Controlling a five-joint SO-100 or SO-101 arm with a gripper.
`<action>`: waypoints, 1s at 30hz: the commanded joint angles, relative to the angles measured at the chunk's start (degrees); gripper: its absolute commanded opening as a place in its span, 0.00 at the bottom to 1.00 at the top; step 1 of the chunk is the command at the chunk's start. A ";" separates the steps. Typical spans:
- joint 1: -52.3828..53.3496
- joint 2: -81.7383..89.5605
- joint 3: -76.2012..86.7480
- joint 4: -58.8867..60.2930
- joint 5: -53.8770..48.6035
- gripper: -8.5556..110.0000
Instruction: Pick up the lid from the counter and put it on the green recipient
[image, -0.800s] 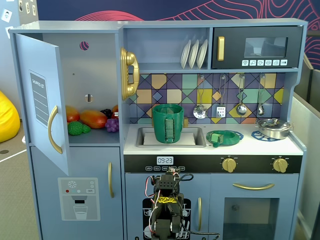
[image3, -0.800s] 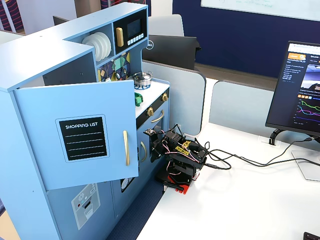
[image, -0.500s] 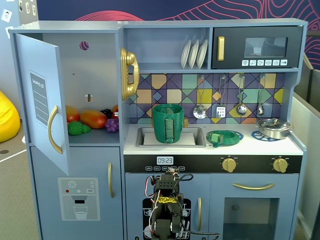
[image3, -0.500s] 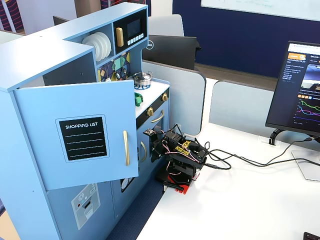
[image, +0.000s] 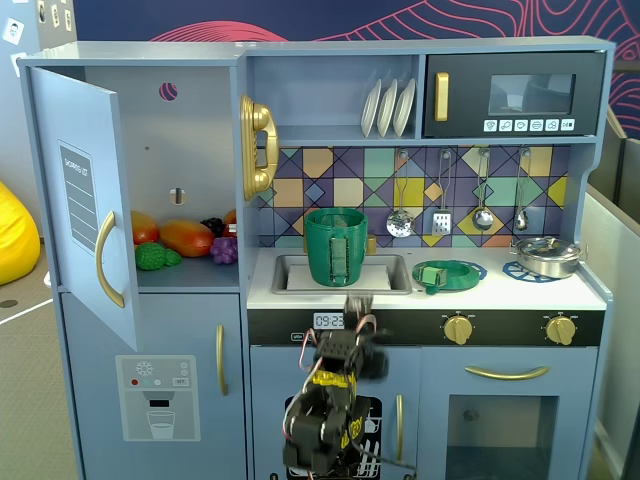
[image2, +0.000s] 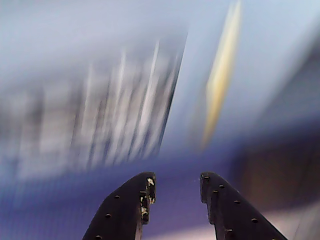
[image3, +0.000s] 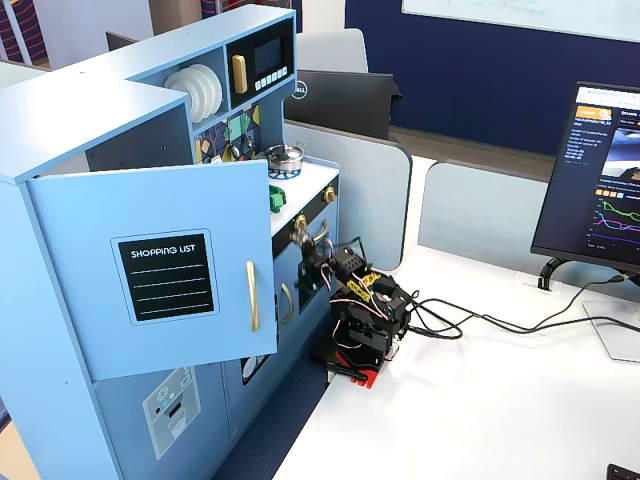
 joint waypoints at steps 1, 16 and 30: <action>4.48 -4.48 -13.80 -12.39 1.14 0.18; 19.07 -12.48 -14.33 -37.00 10.28 0.52; 17.31 -35.24 -22.06 -56.07 9.93 0.51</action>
